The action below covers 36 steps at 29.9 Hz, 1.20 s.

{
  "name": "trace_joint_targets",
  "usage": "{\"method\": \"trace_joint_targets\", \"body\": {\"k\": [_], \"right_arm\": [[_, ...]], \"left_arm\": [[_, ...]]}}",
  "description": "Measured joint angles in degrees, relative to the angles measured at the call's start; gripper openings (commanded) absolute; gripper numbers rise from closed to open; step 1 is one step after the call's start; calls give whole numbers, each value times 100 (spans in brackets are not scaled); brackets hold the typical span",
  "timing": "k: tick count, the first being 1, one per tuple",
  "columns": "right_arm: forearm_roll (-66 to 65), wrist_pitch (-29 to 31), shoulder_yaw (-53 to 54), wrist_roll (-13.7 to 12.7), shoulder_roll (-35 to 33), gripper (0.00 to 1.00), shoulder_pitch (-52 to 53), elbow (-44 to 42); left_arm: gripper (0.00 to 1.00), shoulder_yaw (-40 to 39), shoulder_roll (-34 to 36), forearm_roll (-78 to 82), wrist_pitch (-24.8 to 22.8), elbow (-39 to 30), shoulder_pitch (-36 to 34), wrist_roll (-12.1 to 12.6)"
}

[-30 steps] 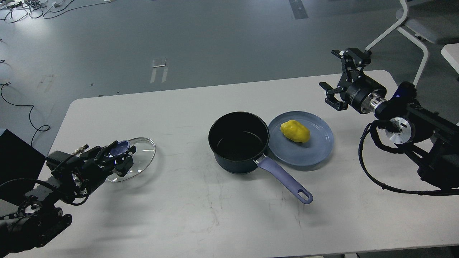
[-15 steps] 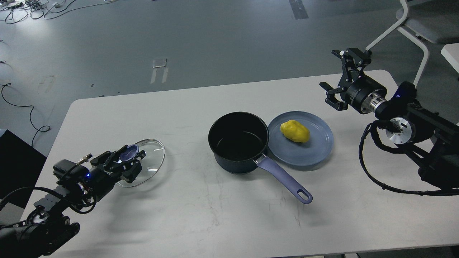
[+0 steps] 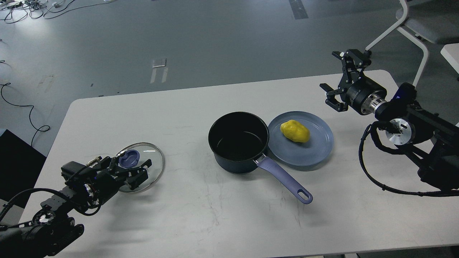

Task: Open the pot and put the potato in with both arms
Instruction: 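Raise the left gripper away from the lid, then reach the right gripper to the yellow potato on the plate and grasp it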

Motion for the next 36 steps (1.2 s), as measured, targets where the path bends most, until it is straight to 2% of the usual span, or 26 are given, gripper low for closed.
{"method": "trace_joint_targets", "body": {"k": [8, 15, 19, 22, 23, 26, 28, 30, 32, 36], "right_arm": [[-136, 6, -5, 0, 0, 100, -9, -1], [-447, 53, -48, 0, 0, 100, -7, 12], [-1014, 78, -272, 35, -6, 100, 61, 39], [-1529, 80, -435, 148, -49, 100, 152, 64], [-1763, 81, -505, 227, -62, 100, 181, 73], [-3119, 74, -918, 982, -138, 100, 391, 106], [-4206, 9, -1294, 1553, -273, 100, 608, 114], [-4947, -65, -1596, 1783, -354, 100, 795, 116], [-5690, -214, -1981, 1858, -418, 100, 971, 111], [-6797, -413, -2589, 1878, -523, 99, 1195, -43]], "left_arm": [[98, -29, 60, -1172, 0, -336, -583, -1], [98, -128, 483, -2260, 0, -1585, -1093, -3], [98, -517, 543, -3298, 0, -2032, -1284, -3], [98, -903, 544, -4155, -207, -2080, -1546, -3], [98, -1035, 538, -4423, -406, -2094, -1618, 53], [98, -1708, 490, -5668, -1164, -2154, -1754, 902], [98, -2272, 421, -6496, -1712, -2169, -1757, 1629], [98, -2547, 391, -6949, -2031, -2180, -1740, 2092], [98, -2731, 379, -7129, -2296, -2180, -1718, 2414], [98, -2781, 380, -7211, -2678, -2150, -1676, 2556]]}}
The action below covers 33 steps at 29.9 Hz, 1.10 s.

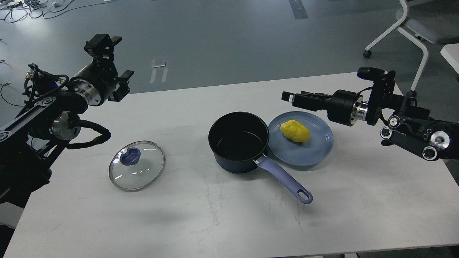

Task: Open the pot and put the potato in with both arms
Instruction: 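Reach the right gripper to the yellow potato on the plate and grasp it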

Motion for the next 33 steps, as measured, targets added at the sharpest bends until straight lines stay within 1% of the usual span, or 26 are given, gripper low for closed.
{"method": "trace_joint_targets", "body": {"k": [3, 7, 13, 14, 18, 22, 29, 30, 33], "right_arm": [[-546, -179, -259, 1, -9, 98, 56, -293], [-797, -495, -663, 1, 19, 96, 67, -549], [-835, -935, -1206, 1, 38, 91, 151, -724], [-836, -968, -1273, 1, 41, 90, 191, -736], [-837, -1008, -1433, 0, 105, 90, 252, -772], [-838, -1021, -1493, -1, 336, 90, 277, -909], [-845, -1034, -2022, -1, 621, 89, 459, -1162], [-846, -1055, -2119, -1, 693, 87, 473, -1267], [-846, -1138, -2422, -1, 848, 75, 518, -1454]], "left_arm": [[98, 26, 0, 6, -81, 27, 103, 1], [98, 37, -8, 27, -97, 33, 225, -39], [98, 37, 62, 47, -106, 39, 267, -297], [98, 37, 69, 48, -106, 40, 267, -344], [98, 37, 74, 49, -105, 47, 269, -507], [98, 37, 76, 49, -99, 49, 313, -648], [98, 29, 108, 86, -97, 50, 337, -697], [98, 29, 111, 89, -97, 50, 338, -699], [98, 28, 116, 94, -97, 50, 338, -700]]}}
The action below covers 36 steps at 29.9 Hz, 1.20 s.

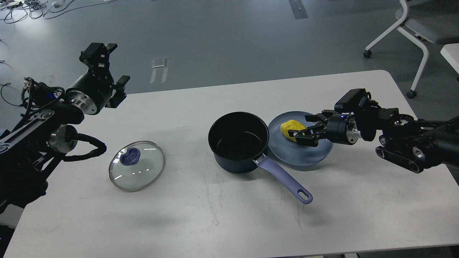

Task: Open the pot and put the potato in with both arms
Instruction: 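Reach the right gripper to the yellow potato on the plate and grasp it, then lift the potato off the plate with the right gripper, then move the potato over the pot and drop it inside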

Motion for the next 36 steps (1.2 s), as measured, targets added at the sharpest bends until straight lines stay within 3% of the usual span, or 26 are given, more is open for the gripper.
{"method": "trace_joint_targets", "body": {"k": [2, 7, 12, 25, 33, 34, 36], "right_arm": [[0, -78, -221, 0, 50, 53, 40, -45], [0, -245, -455, 0, 195, 22, 60, -194], [0, -265, -475, 0, 314, 17, 98, -297], [11, -904, -466, 0, 324, 17, 1189, -183], [11, -942, -726, 1, 1288, 21, 1427, -153], [11, -943, -808, 0, 1364, 25, 1422, -191], [10, -943, -1010, 1, 1479, 58, 1383, -240]], "left_arm": [[98, -4, 20, 4, 3, 0, 1, 0], [98, -5, 32, 7, 8, 36, 1, 0], [98, -2, 34, 9, 9, 60, 1, 0], [98, 9, -42, 252, 9, 61, 9, -7], [98, 10, -35, 254, 9, 62, -17, 0], [98, 9, -27, 255, 9, 62, -17, 1], [98, 10, 1, 254, 10, 62, -17, 1]]}}
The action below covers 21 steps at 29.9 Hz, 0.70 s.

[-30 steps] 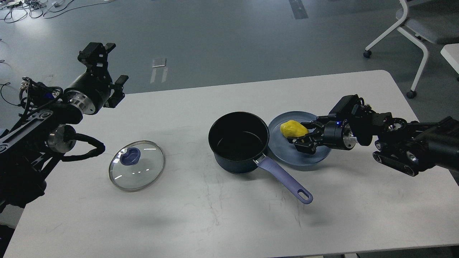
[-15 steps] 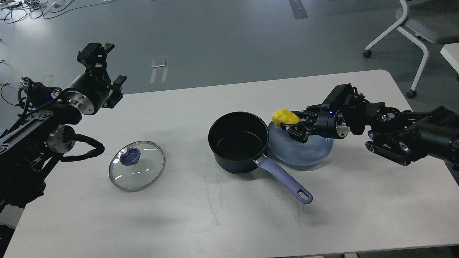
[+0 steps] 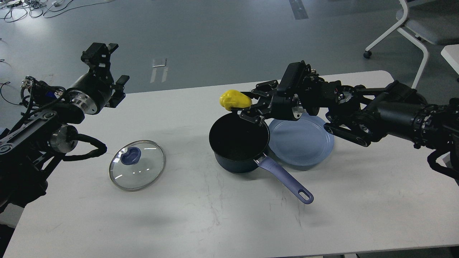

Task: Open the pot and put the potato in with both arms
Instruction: 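Move the potato over the pot and drop it inside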

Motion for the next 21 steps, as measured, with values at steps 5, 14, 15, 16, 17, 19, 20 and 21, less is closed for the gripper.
{"method": "trace_joint_targets", "body": {"k": [5, 14, 15, 16, 17, 19, 20, 21], "right_arm": [[19, 49, -184, 0, 60, 100, -124, -7], [378, 17, 191, -1, -40, 100, -201, 64], [535, 16, 305, -2, -48, 100, -201, 84], [727, 20, 391, -1, -72, 100, -198, 124], [881, 32, 444, -1, -102, 100, -184, 160], [1347, 70, 552, -2, -211, 100, -133, 288], [1655, 98, 629, -1, -272, 100, -121, 374], [2065, 138, 756, -2, -339, 100, -112, 476]], "left_arm": [[98, 0, 36, 0, -1, -1, 0, 0], [98, -8, 35, -19, 1, -1, 8, 8], [98, -29, 35, -49, -10, -1, 9, 20], [98, -53, 35, -70, -28, -1, 9, 33], [98, -65, 35, -83, -49, -1, 9, 43], [98, -87, 31, -105, -129, -1, 9, 60], [98, -104, 15, -110, -161, -1, 9, 65], [98, -126, -9, -113, -189, -1, 9, 68]]}}
